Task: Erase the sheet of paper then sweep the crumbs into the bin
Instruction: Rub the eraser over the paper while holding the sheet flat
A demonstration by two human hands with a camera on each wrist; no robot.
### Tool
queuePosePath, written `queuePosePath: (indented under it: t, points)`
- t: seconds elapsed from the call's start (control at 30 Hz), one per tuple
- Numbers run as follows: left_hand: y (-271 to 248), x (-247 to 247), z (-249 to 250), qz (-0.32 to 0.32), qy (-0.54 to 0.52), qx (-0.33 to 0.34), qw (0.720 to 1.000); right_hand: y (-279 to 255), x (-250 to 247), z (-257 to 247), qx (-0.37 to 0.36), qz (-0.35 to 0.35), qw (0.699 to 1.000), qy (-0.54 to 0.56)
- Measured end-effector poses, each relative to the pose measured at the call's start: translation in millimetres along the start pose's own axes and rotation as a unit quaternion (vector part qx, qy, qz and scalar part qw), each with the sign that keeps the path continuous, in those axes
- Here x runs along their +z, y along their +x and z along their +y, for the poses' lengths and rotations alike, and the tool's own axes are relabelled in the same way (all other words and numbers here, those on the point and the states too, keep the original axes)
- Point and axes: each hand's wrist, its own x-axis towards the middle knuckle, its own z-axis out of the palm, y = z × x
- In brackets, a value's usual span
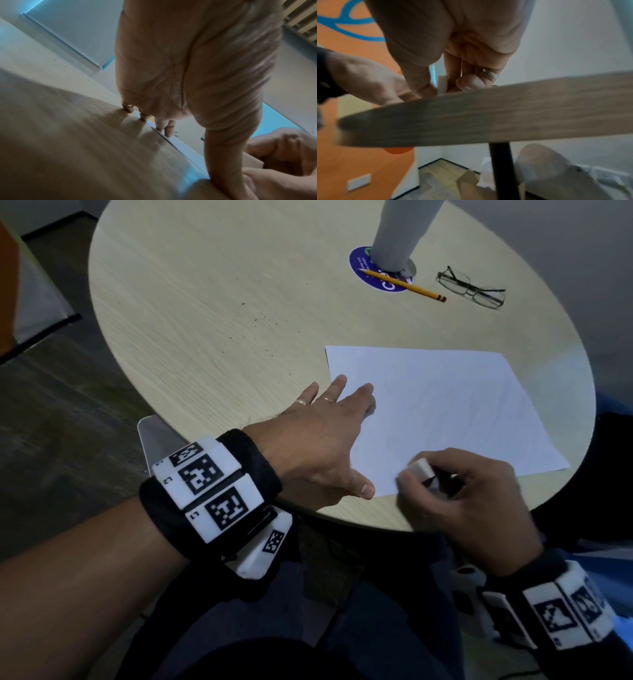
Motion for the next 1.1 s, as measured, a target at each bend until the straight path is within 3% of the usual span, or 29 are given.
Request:
queuePosePath:
  t: [0.07, 0.17, 0.23, 0.37, 0.47, 0.63, 0.73, 0.87, 1.1]
  points:
    - [0.4, 0.4, -0.3, 0.000, 0.002, 0.000, 1.000, 1.7, 6.5, 0.0, -0.011, -0.013, 1.000, -0.010]
    - [0.7, 0.2, 0.2, 0.000, 0.002, 0.000, 1.000, 8.4, -12.2, 25.0, 0.045, 0.034, 0.998, 0.001]
    - [0.6, -0.2, 0.0, -0.001, 0.002, -0.003, 1.000, 9.0, -18.9, 27.2, 0.038, 0.058, 0.997, -0.044]
    - [1.3, -0.6, -0.4, -0.001, -0.001, -0.003, 1.000, 2.2, 8.7, -1.8, -0.019, 0.008, 1.000, -0.017]
    - [2.5, 1.2, -1.0, 0.000, -0.004, -0.001, 1.000, 6.4, 3.4, 14.5, 0.009, 0.004, 1.000, 0.005]
    - [-3.7, 0.9, -3.2, 0.010, -0.016, 0.013, 1.000, 9.0, -11.3, 24.1, 0.045, 0.049, 0.989, -0.136]
    - [-10.4, -1.1, -1.9, 0.028, -0.005, 0.020, 0.999, 11.2, -9.5, 21.7, 0.064, 0.056, 0.996, -0.042]
    - [-7.0, 5.1, 9.8, 0.071, -0.022, 0.002, 0.997, 13.2, -4.8, 23.2, 0.087, 0.057, 0.995, -0.006]
    - [1.4, 13.6, 7.5, 0.064, 0.029, -0.001, 0.998, 11.4, 18.3, 6.4, 0.028, 0.054, 0.998, 0.006]
